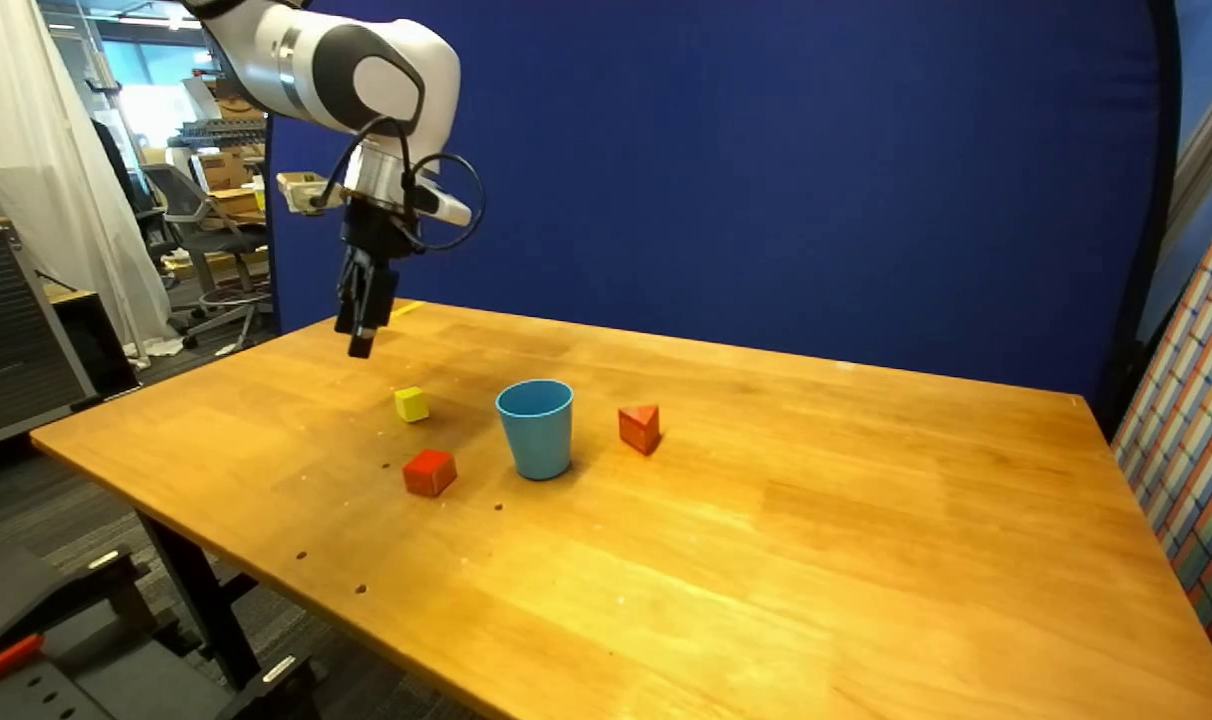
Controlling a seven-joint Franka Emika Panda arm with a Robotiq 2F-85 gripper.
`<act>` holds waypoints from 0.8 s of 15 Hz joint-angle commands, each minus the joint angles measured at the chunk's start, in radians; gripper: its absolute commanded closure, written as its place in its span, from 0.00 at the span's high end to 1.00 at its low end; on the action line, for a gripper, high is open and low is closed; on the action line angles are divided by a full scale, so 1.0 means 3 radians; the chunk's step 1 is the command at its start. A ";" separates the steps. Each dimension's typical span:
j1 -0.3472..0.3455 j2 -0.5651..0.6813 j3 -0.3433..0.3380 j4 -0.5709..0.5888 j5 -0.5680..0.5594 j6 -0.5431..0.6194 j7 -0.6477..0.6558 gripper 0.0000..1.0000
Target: Put the yellow block in the cup
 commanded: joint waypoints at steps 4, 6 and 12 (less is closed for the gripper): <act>0.0013 0.0633 -0.0165 0.0583 0.0096 -0.0113 0.0255 1.00; 0.0011 0.0758 -0.0191 0.0677 0.0121 -0.0153 0.0285 1.00; 0.0020 0.1020 -0.0255 0.0917 0.0124 -0.0263 0.0402 0.66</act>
